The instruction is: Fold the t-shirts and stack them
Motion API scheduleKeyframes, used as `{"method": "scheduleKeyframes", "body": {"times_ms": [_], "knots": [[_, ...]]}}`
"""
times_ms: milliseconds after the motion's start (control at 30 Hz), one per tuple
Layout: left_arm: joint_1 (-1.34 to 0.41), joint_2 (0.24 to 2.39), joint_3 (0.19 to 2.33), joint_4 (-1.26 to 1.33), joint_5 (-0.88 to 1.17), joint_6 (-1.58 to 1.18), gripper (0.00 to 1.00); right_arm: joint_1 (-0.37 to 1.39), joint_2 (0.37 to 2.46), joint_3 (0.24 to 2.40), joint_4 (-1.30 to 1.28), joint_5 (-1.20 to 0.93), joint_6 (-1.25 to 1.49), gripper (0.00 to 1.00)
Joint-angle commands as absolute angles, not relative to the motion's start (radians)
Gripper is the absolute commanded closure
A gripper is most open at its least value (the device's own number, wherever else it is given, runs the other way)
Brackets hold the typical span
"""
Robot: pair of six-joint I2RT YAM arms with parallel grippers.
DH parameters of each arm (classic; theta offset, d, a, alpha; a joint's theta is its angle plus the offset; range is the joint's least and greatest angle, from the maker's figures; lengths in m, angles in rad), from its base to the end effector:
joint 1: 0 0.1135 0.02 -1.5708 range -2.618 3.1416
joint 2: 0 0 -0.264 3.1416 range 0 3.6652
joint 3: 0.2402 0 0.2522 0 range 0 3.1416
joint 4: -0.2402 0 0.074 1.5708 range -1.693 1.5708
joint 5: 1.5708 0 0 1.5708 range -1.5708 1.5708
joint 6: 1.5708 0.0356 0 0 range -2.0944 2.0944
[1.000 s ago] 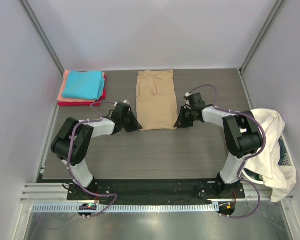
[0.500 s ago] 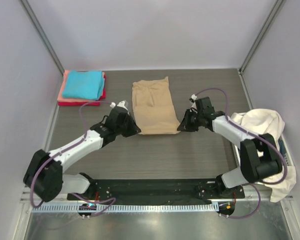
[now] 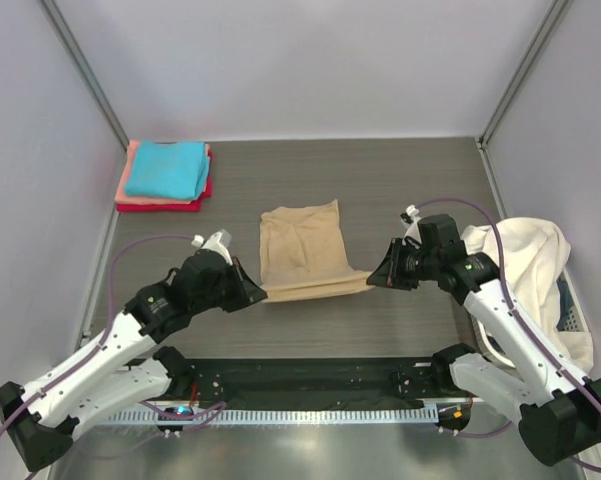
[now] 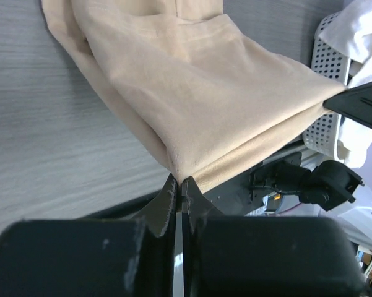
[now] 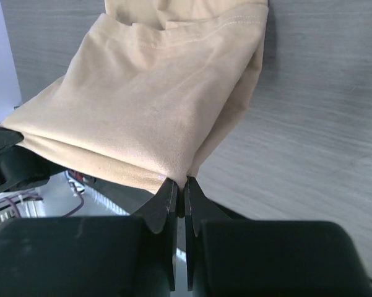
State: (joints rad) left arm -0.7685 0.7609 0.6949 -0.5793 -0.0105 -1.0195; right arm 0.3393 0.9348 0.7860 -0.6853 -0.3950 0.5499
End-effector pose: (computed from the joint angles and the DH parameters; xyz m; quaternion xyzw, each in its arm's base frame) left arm 0.1187 -0.1142 0.2733 -0.1143 0.8875 -0.3451 0.2832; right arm 0.1710 0.0749 0.2698 0.0259 0.9171 0.3171 0.2400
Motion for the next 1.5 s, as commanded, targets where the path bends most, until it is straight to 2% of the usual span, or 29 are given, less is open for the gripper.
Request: {"method": "scheduleKeyframes", "body": {"times_ms": [0, 167, 333, 600, 800, 1367, 1433, 1467], "knots": [[-0.764, 0.779, 0.793, -0.823, -0.08, -1.008, 1.0, 0.328, 0.94, 0.88, -0.811, -0.313, 0.546, 0.99], [-0.759, 0.903, 0.942, -0.9, -0.239, -0.918, 1.0, 0.328, 1.098, 1.052, -0.813, -0.262, 0.5, 0.99], [-0.689, 1.037, 1.061, -0.887, -0.235, -0.842, 1.0, 0.327, 1.262, 1.202, -0.813, -0.212, 0.454, 0.99], [-0.477, 1.251, 1.147, -0.764, -0.074, -0.71, 1.0, 0.318, 1.549, 1.406, -0.788, -0.179, 0.396, 0.99], [-0.396, 1.445, 1.261, -0.726, -0.025, -0.635, 1.0, 0.293, 1.707, 1.54, -0.772, -0.187, 0.377, 0.99], [-0.264, 1.888, 1.552, -0.69, 0.117, -0.583, 1.0, 0.256, 2.092, 1.871, -0.765, -0.238, 0.385, 0.99], [-0.256, 1.949, 1.607, -0.704, 0.127, -0.578, 0.96, 0.255, 2.128, 1.899, -0.765, -0.242, 0.387, 0.99], [-0.252, 1.969, 1.63, -0.715, 0.127, -0.575, 0.93, 0.253, 2.143, 1.911, -0.765, -0.245, 0.391, 0.93]]}}
